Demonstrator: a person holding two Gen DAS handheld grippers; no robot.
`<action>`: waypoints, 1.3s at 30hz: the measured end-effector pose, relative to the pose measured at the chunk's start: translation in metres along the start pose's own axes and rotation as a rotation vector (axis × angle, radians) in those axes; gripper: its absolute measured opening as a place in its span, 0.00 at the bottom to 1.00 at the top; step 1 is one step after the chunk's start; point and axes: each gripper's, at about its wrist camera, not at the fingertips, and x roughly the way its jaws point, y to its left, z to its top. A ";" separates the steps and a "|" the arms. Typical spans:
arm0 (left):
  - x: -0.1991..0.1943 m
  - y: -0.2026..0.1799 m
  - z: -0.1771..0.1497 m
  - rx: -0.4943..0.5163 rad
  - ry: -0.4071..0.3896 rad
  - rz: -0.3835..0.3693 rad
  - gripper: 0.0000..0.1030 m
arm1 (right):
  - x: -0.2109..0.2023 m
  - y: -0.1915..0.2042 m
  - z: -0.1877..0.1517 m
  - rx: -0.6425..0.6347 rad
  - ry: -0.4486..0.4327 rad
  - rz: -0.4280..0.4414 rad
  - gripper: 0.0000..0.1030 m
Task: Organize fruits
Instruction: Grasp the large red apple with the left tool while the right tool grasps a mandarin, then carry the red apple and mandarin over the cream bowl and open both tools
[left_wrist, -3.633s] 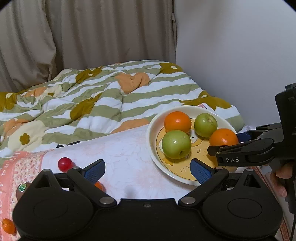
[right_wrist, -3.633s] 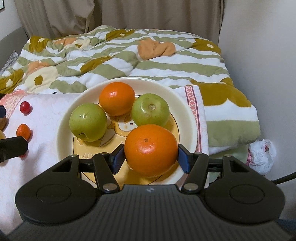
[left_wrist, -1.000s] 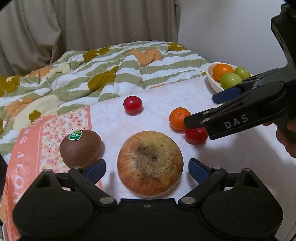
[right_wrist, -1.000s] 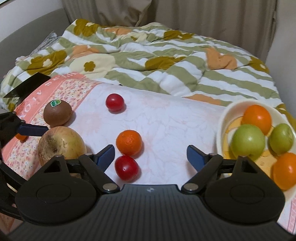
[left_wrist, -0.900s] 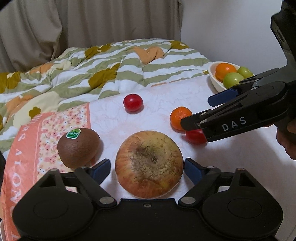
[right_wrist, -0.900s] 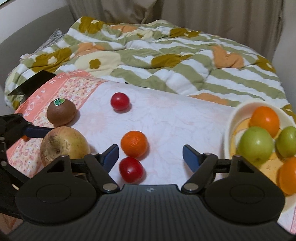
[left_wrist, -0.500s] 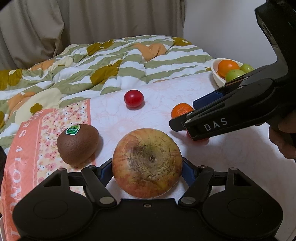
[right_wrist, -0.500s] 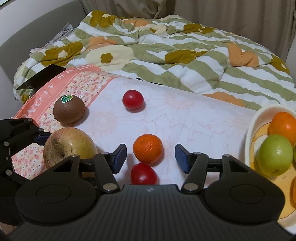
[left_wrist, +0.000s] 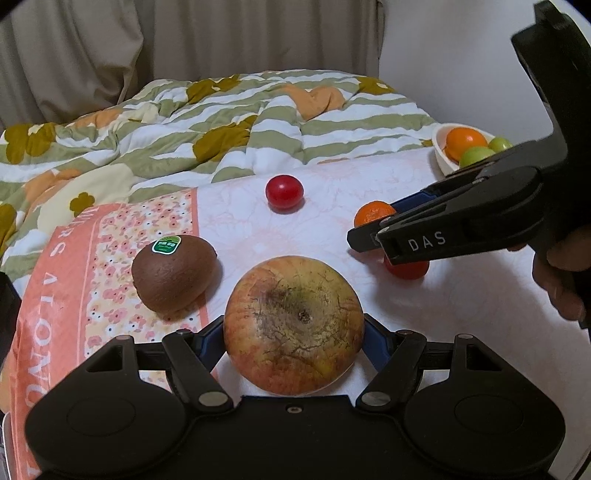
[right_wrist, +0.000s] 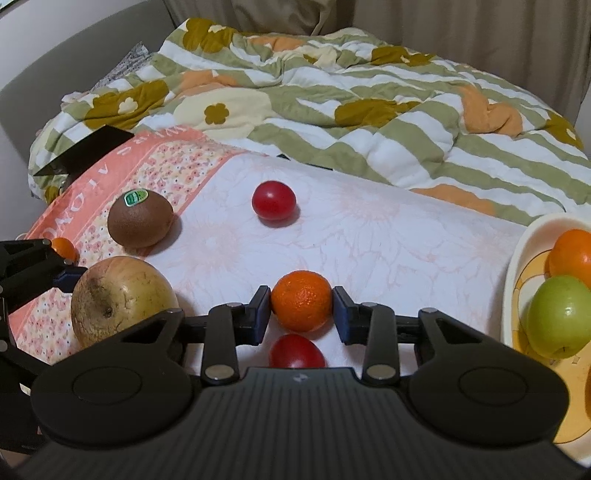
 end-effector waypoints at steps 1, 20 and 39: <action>-0.002 0.000 0.000 -0.003 -0.003 0.000 0.75 | -0.002 0.001 0.000 0.003 -0.004 -0.001 0.49; -0.074 -0.018 0.013 0.041 -0.144 -0.068 0.75 | -0.105 0.005 -0.018 0.146 -0.145 -0.112 0.49; -0.115 -0.110 0.053 0.020 -0.245 -0.071 0.75 | -0.221 -0.085 -0.072 0.277 -0.223 -0.223 0.49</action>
